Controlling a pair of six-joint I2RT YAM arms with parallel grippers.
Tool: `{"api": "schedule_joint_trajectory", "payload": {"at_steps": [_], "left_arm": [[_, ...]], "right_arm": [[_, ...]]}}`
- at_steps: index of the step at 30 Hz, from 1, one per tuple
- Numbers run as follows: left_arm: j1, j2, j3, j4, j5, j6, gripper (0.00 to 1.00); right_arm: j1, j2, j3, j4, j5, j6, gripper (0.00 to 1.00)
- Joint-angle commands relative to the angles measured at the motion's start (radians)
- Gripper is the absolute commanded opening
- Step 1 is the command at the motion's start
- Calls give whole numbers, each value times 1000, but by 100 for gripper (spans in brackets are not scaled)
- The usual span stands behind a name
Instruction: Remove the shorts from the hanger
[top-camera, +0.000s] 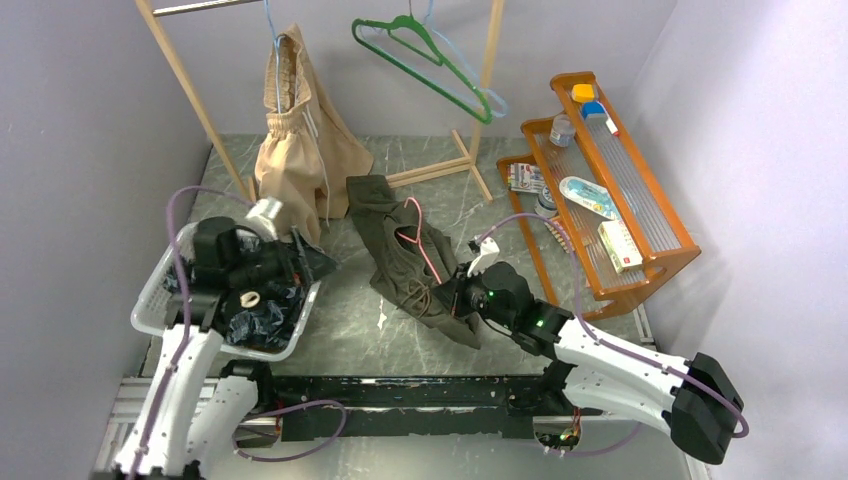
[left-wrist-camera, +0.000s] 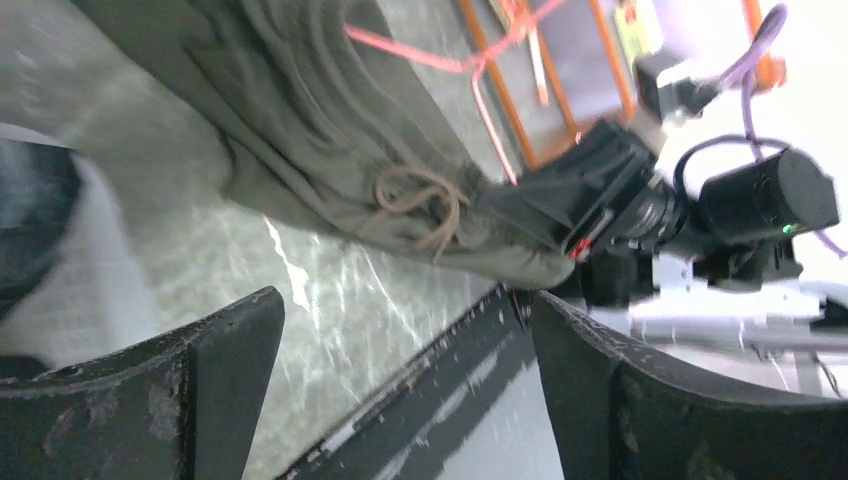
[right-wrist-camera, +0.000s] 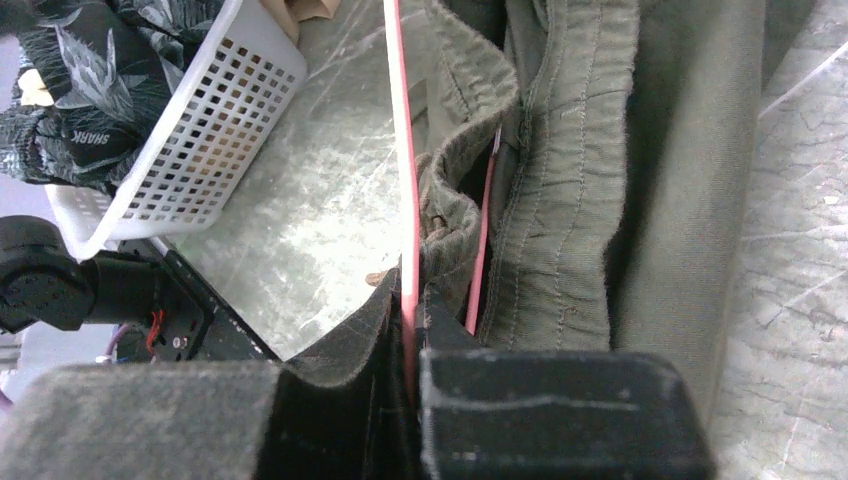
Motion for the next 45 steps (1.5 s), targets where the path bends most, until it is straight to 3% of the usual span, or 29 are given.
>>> {"api": "schedule_joint_trajectory", "payload": {"at_steps": [1,4,5,8,16,19,25,27,31,33,35,37,41,45], "left_arm": [[-265,157,-11,184,-85,-53,95],[-484,306,85,141,-393,-80,89],[-527,335,100,151,-502,-101,90],[-586,366,115,198,-645,-177,90],[-653,443,74,437,-728,-322,91],[-688,547,128,387,-774,-333,88],[-755,727,242,147,-1044,-355,72],[-757,764,254,130,-1062,-356,70],[-759,767,211,250,-1013,-345,64],[-758,761,184,264,-1026,-362,53],[-759,759,166,249,-1052,-380,29],[-758,763,163,223,-1067,-385,11],[-759,777,171,170,-1068,-377,7],[-758,775,149,165,-1029,-368,7]], "right_arm": [[1,-19,9,15,-20,21,0],[2,-58,6,-14,-18,10,0],[1,-71,6,-26,-17,6,0],[1,-108,4,-73,-20,0,0],[1,-209,-29,-90,-111,18,0],[1,-245,-37,-78,-146,15,0],[1,-266,-44,-91,-159,-7,0],[1,-256,-59,-71,-190,0,0],[1,-229,-85,-30,-238,23,0],[2,-224,-83,-43,-233,20,0],[2,-226,-74,-77,-207,14,0],[1,-234,-72,-103,-180,5,0],[2,-227,-88,-102,-158,2,0],[1,-157,-88,-77,-180,7,9]]}}
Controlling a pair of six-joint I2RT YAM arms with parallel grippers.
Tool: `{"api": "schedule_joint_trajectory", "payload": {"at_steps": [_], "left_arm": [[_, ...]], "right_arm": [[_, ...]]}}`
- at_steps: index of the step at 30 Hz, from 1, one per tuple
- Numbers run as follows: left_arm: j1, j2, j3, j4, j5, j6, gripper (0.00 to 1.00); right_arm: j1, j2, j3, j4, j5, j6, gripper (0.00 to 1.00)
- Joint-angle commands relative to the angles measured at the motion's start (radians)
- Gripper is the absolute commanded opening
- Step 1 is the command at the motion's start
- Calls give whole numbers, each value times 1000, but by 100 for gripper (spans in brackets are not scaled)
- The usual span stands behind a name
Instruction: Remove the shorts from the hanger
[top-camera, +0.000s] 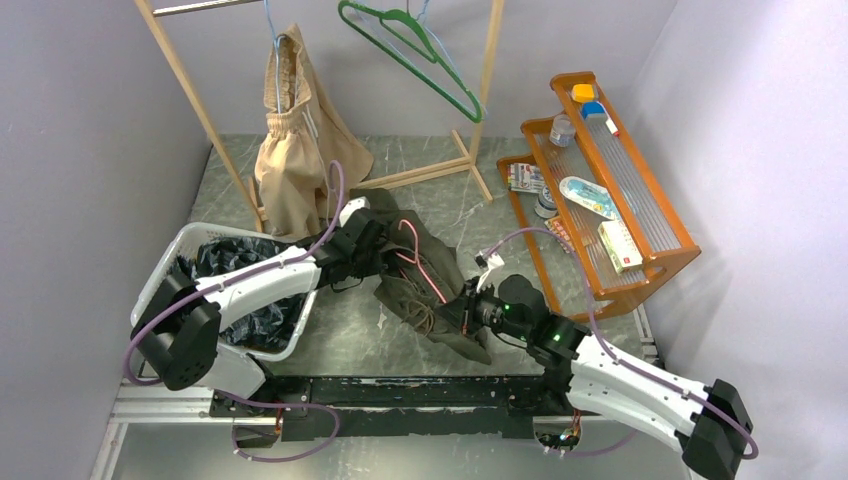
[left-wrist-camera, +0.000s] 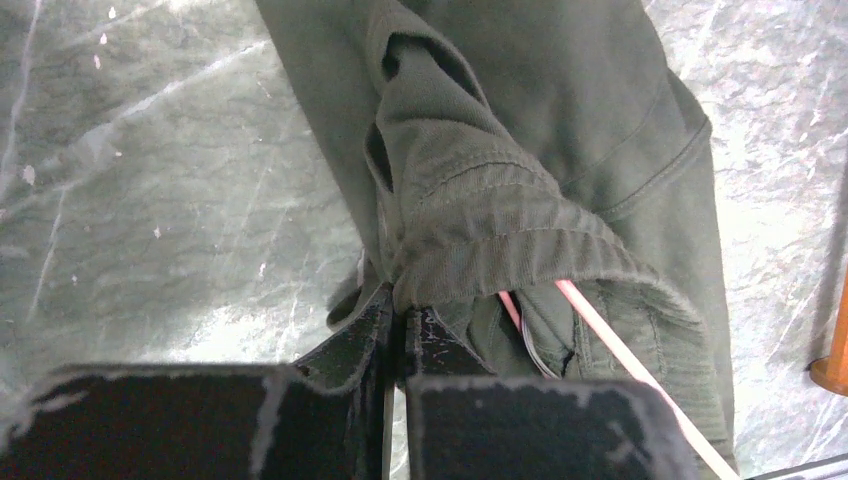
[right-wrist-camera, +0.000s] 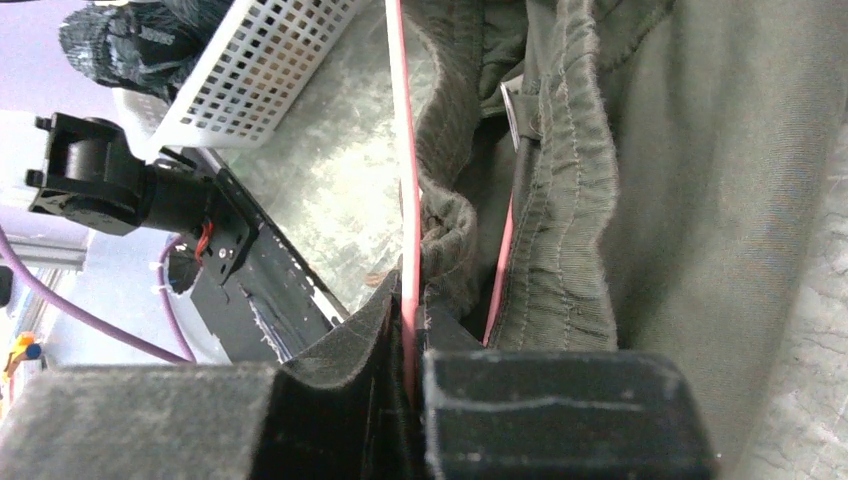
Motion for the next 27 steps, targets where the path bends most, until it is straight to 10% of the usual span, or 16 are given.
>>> {"api": "schedule_joint_trajectory", "payload": {"at_steps": [1,14,27], "left_arm": [[-2,0,-28,-24,6,3,7],[-3,-25,-60,-27,15,3,7],[-3,-51,-52,-31,26,10,7]], "right_arm": [[2,72,2,21,-24,0,11],[1,238,93,-2,32,-11,62],[2,307,233,-55,73,-87,74]]}}
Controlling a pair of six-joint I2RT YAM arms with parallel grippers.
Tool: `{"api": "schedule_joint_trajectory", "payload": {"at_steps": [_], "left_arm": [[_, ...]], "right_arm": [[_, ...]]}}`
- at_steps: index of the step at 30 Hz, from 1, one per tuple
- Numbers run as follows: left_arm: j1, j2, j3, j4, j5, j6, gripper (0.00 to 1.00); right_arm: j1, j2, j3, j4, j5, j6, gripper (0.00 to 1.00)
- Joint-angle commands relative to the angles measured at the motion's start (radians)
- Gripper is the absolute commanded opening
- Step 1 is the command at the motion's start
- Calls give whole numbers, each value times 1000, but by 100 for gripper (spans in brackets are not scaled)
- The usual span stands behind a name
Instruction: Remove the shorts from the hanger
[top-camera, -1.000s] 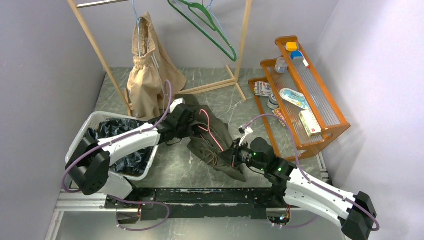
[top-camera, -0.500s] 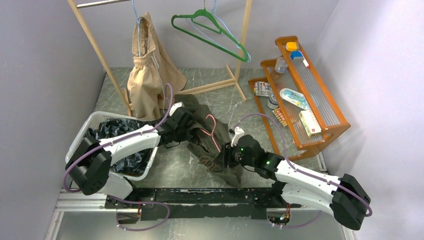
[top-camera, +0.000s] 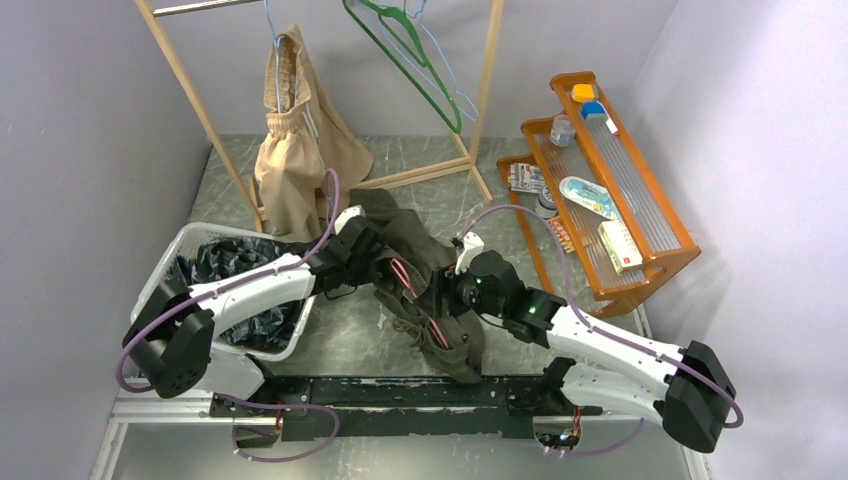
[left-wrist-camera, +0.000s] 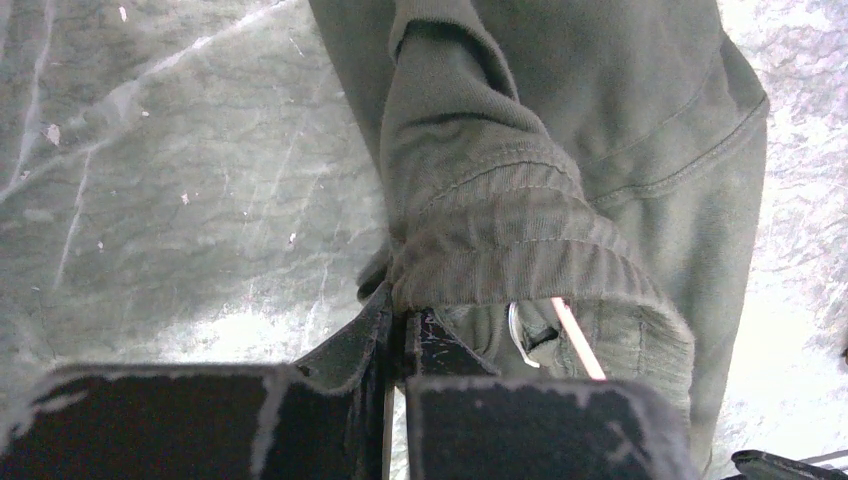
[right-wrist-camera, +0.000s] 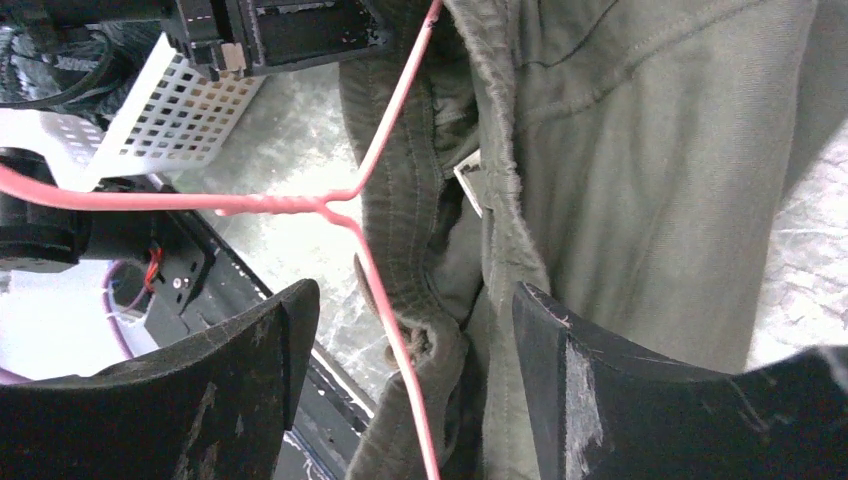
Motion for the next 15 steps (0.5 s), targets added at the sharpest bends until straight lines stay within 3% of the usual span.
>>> {"api": "schedule_joint_trajectory", "payload": {"at_steps": [1,11,15], "left_arm": [[-4,1,21,-22,22,9,7],[-3,22,56,-16,47,18,7],[-4,4,68,-37,42,17,7]], "right_arm": [[1,28,29,14,17,-38,74],[3,196,-26,170,-95,4,63],[4,197,-38,157,-52,21,48]]}}
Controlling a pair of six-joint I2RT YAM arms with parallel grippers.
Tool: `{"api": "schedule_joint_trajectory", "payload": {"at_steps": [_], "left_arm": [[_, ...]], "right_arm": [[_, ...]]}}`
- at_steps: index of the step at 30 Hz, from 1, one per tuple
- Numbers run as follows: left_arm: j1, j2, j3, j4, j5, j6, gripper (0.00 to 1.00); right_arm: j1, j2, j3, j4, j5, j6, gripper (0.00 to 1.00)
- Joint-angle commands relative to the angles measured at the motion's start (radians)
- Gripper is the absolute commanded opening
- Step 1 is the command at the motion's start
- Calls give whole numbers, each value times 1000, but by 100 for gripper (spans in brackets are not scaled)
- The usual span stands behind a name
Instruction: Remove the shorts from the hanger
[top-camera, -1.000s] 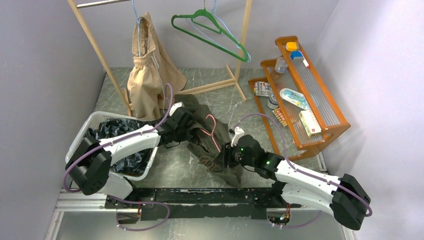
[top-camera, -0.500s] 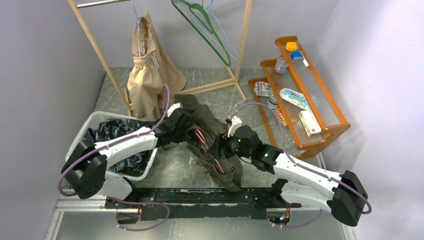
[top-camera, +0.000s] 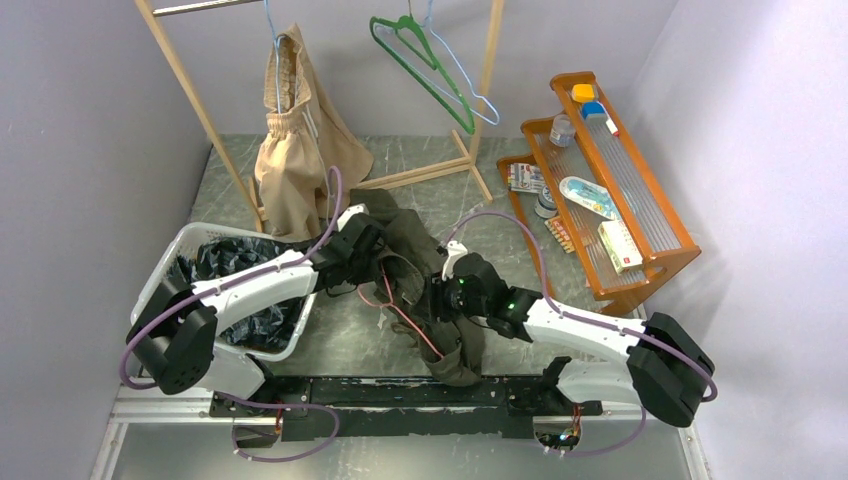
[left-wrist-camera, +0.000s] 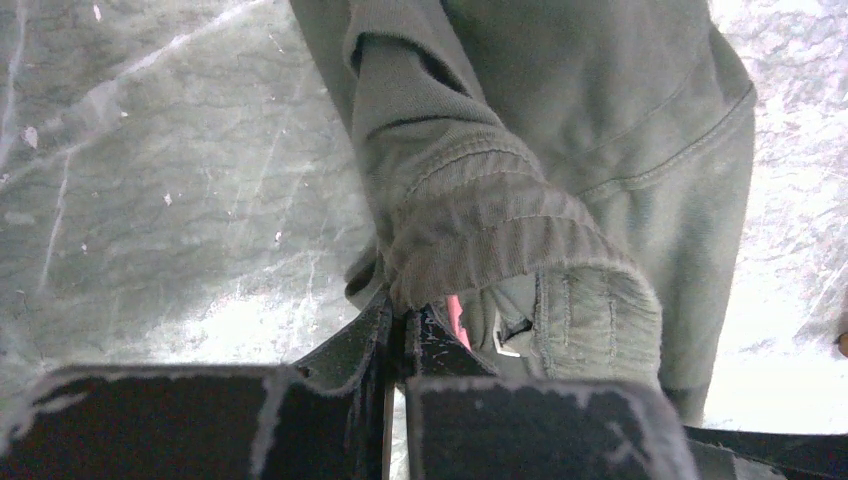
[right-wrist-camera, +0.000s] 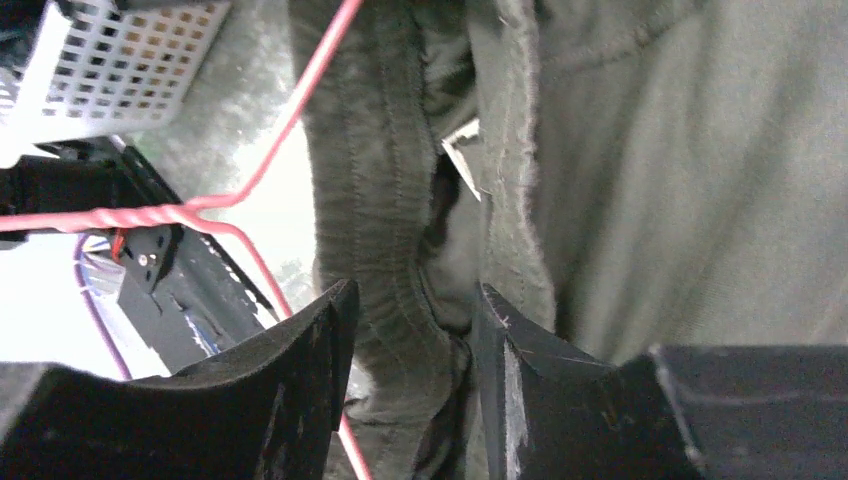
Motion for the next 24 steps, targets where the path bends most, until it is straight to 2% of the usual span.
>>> {"api": "schedule_joint_trajectory", "payload": {"at_steps": [1,5,6,10,15,19,24], "left_arm": [[-4,-22,44,-20,22,14,7],[-5,-39,43,-3,44,14,7],[-4,-42,44,-6,48,12,7],[-5,-49,40,7,68,5,7],[-4,-34,49,-5,64,-1,7],[-5,-34,51,-5,66,-1,7],[-7,-55,45,2,57,-12,7]], "right_arm": [[2,-6,-24,22,41,21,44],[1,-44,-59,58,41,17,28],[1,-44,-59,63,36,16,28],[5,-26,-36,67,-39,-5,42],[16,-115,-53,129,-85,-22,45],[25,-112,-28,117,-204,-85,54],[83,-31,-18,120,-149,-136,61]]}}
